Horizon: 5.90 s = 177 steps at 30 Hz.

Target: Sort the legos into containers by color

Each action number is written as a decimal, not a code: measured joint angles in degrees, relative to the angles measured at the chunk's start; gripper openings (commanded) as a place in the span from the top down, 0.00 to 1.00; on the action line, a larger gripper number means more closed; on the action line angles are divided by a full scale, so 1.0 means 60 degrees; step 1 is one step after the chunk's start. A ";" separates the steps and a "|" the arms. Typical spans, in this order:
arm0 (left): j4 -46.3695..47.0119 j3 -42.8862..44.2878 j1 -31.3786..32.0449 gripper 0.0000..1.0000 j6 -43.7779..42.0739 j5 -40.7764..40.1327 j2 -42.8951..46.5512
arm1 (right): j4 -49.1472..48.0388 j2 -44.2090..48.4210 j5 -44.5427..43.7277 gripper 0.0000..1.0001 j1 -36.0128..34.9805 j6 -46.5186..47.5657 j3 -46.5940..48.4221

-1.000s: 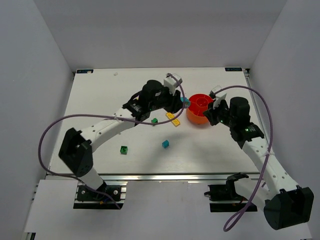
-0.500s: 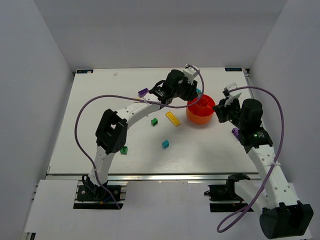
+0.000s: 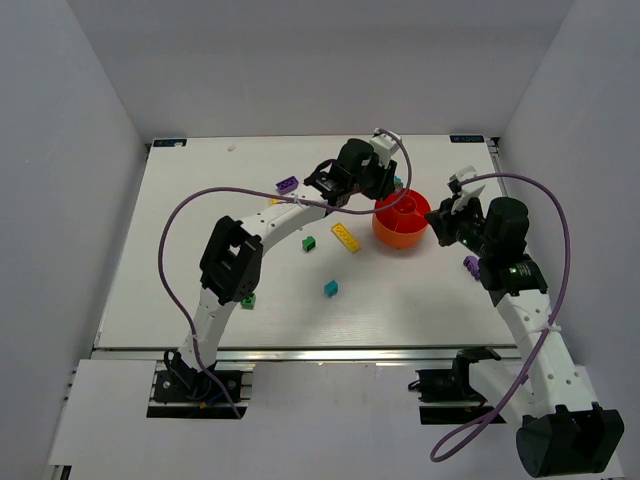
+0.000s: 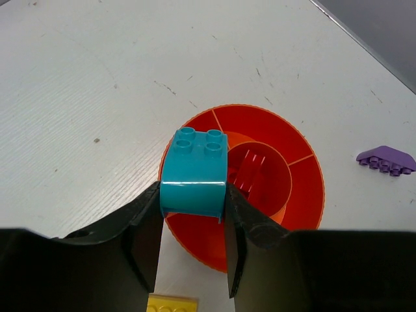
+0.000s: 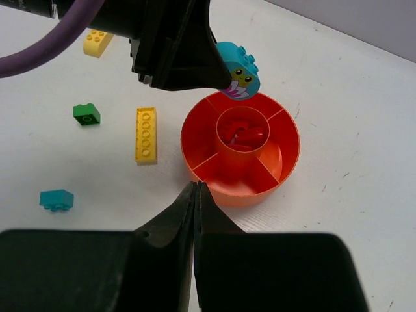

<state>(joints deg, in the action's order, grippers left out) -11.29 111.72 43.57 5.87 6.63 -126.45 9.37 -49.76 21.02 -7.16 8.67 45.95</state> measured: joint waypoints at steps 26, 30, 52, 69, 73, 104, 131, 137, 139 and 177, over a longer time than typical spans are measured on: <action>-0.0619 0.0444 0.0000 0.42 -0.0521 -0.0025 -0.0627 | 0.0026 -0.0062 0.0557 1.00 0.0361 -0.0069 -0.0004; -0.0630 0.0463 0.0000 0.40 -0.0521 -0.0004 -0.0627 | 0.0029 -0.0091 0.0601 1.00 0.0386 -0.0069 -0.0004; -0.0477 -0.4462 -0.0066 0.27 -0.0095 -0.0076 0.5541 | 0.0925 -0.0430 0.3435 0.18 0.0627 0.2597 -0.0299; -0.1359 -1.1511 -0.0102 0.09 -0.0058 -0.2084 1.3621 | 0.2262 -0.1479 0.2335 0.23 0.0594 0.4098 -0.0047; -0.1417 -1.1846 -0.0102 0.08 -0.0117 -0.2291 1.3908 | 0.2248 -0.1559 0.1351 0.26 0.0627 0.3362 0.0051; -0.1406 -1.2134 -0.0102 0.07 -0.0160 -0.2623 1.4728 | 0.3217 -0.3381 -0.0608 0.11 0.3490 0.2124 0.0976; -0.1410 -1.2149 -0.0091 0.06 -0.0197 -0.2718 1.4615 | 0.3504 -0.6532 -0.0918 0.25 0.3690 0.4299 0.2080; -0.1410 -1.2149 -0.0091 0.06 -0.0233 -0.2721 1.4615 | 0.3486 -0.6732 -0.1013 0.25 0.3690 0.4379 0.2317; -0.1410 -1.2149 -0.0091 0.05 -0.0233 -0.2721 1.4611 | 0.3472 -0.6736 -0.1016 0.25 0.3690 0.4382 0.2324; -0.1410 -1.2291 -0.0091 0.03 -0.0240 -0.2871 1.4404 | 0.3421 -0.7410 -0.1195 0.25 0.3694 0.4809 0.2284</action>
<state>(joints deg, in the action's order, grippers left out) -19.75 37.98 43.03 4.43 -10.59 -40.03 29.89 -94.21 13.85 15.00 37.52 59.66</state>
